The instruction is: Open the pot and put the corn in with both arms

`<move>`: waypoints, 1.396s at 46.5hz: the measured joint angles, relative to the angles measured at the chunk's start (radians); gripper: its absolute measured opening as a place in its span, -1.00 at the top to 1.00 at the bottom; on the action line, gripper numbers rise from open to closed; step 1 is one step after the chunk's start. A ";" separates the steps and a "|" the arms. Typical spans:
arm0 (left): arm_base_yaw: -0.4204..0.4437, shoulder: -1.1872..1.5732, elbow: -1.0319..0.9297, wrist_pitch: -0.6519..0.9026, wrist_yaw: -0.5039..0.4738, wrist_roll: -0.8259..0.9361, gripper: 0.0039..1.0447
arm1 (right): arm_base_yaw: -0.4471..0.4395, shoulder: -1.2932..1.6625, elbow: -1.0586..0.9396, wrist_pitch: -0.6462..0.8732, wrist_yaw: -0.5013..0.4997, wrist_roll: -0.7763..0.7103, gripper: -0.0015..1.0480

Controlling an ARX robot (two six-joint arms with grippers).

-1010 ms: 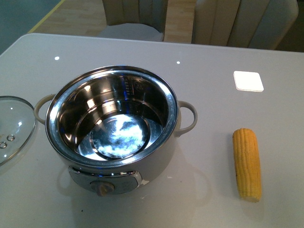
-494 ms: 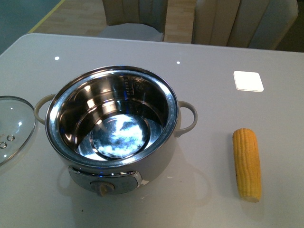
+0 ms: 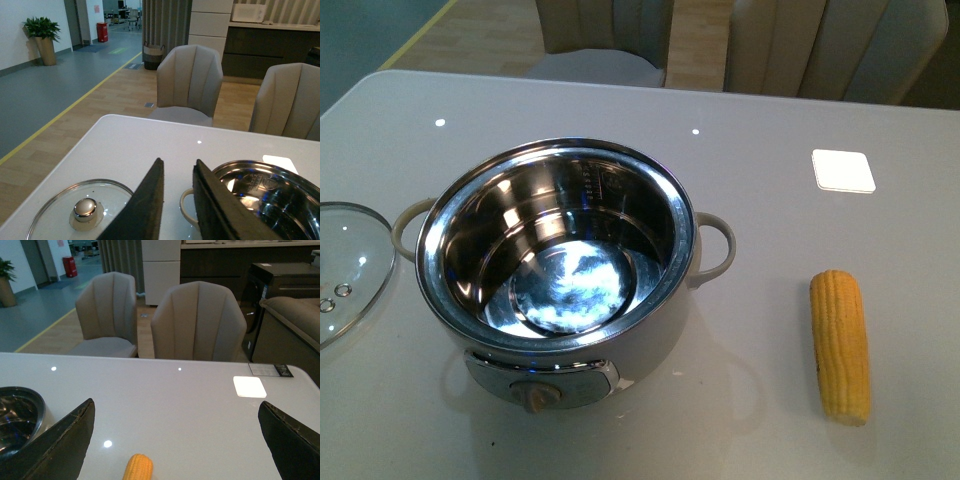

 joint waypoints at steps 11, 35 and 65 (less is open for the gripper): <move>0.000 0.000 0.000 0.000 0.000 0.000 -0.44 | 0.000 0.000 0.000 0.000 0.000 0.000 -0.83; 0.000 -0.001 0.000 -0.002 0.000 0.003 -0.87 | 0.163 1.005 0.285 -0.183 0.230 0.312 -0.83; 0.000 -0.001 0.000 -0.002 0.000 0.003 -0.87 | 0.180 1.860 0.591 0.266 0.056 0.227 -0.83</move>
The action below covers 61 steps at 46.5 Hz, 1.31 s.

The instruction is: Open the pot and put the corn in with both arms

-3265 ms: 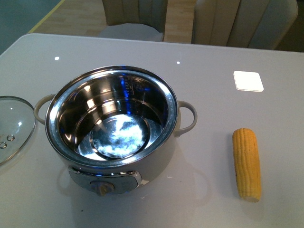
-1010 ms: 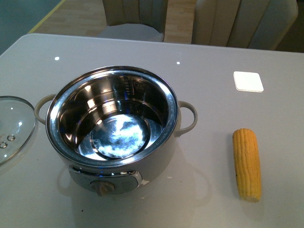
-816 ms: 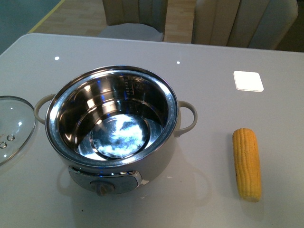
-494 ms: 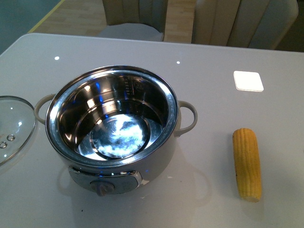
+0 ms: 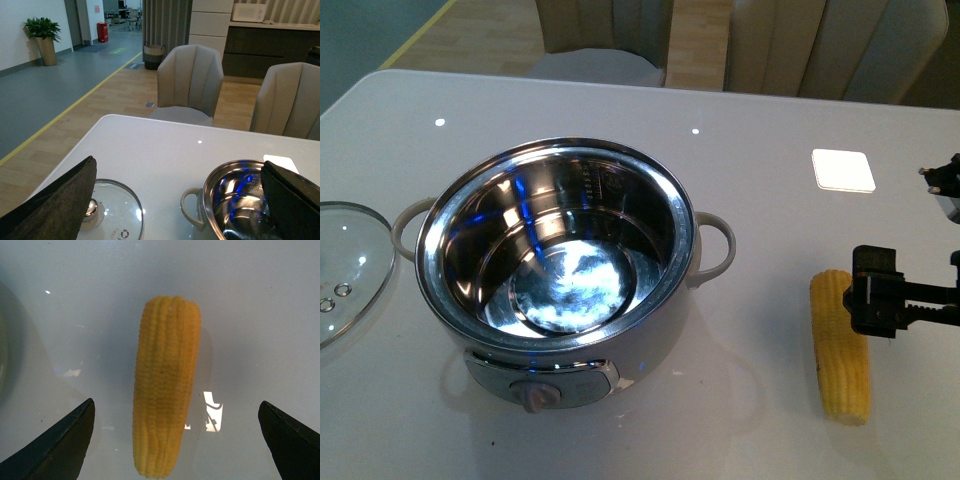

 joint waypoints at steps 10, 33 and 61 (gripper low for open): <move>0.000 0.000 0.000 0.000 0.000 0.000 -0.87 | 0.000 0.139 0.065 0.010 -0.004 -0.008 -0.83; 0.000 0.000 0.000 0.000 0.000 0.000 -0.87 | -0.003 0.319 0.169 0.045 0.017 -0.006 -0.83; 0.000 0.000 0.000 0.000 0.000 0.000 -0.87 | 0.003 0.404 0.208 0.031 0.059 -0.008 -0.01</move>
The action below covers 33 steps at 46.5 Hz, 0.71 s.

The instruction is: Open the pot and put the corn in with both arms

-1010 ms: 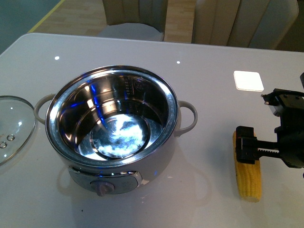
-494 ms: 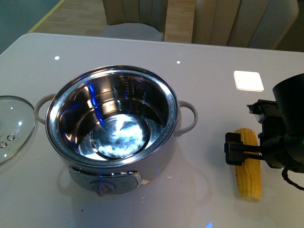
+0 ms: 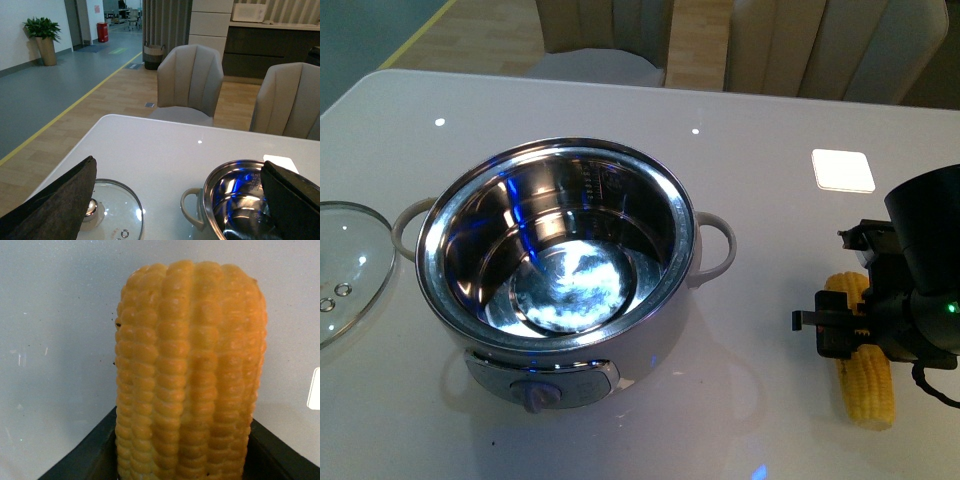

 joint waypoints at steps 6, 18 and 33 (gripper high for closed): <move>0.000 0.000 0.000 0.000 0.000 0.000 -0.87 | -0.001 -0.015 -0.023 0.007 -0.017 -0.003 0.26; 0.000 0.000 0.000 0.000 0.000 0.000 -0.87 | -0.026 -0.147 -0.138 0.014 -0.092 -0.030 0.49; 0.000 0.000 0.000 0.000 0.000 0.000 -0.87 | -0.069 -0.570 -0.169 -0.143 -0.218 -0.016 0.56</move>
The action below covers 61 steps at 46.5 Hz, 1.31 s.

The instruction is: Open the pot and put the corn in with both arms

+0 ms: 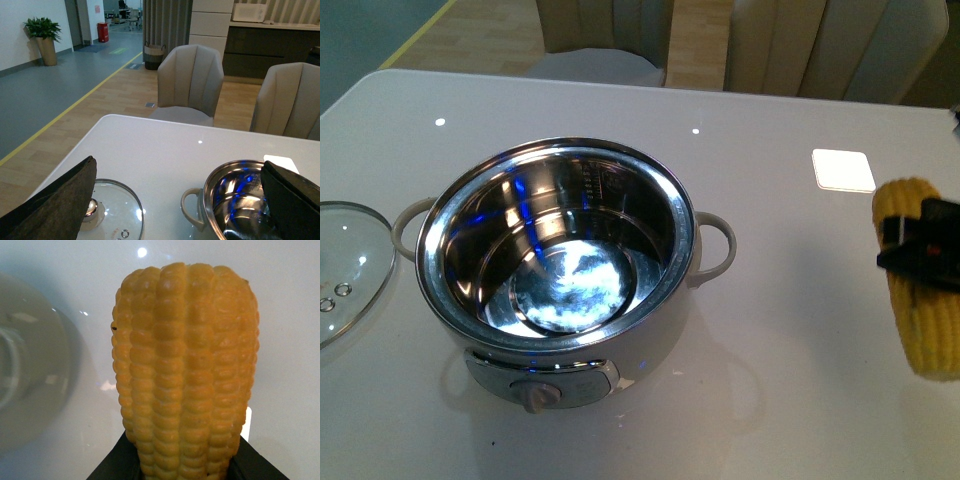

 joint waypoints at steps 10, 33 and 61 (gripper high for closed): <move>0.000 0.000 0.000 0.000 0.000 0.000 -0.87 | 0.075 -0.130 0.122 -0.099 -0.015 0.082 0.56; 0.000 0.000 0.000 0.000 0.000 0.000 -0.87 | 0.340 0.032 0.410 -0.163 0.050 0.234 0.57; 0.000 0.000 0.000 0.000 0.000 0.000 -0.87 | 0.472 0.241 0.594 -0.223 0.085 0.320 0.56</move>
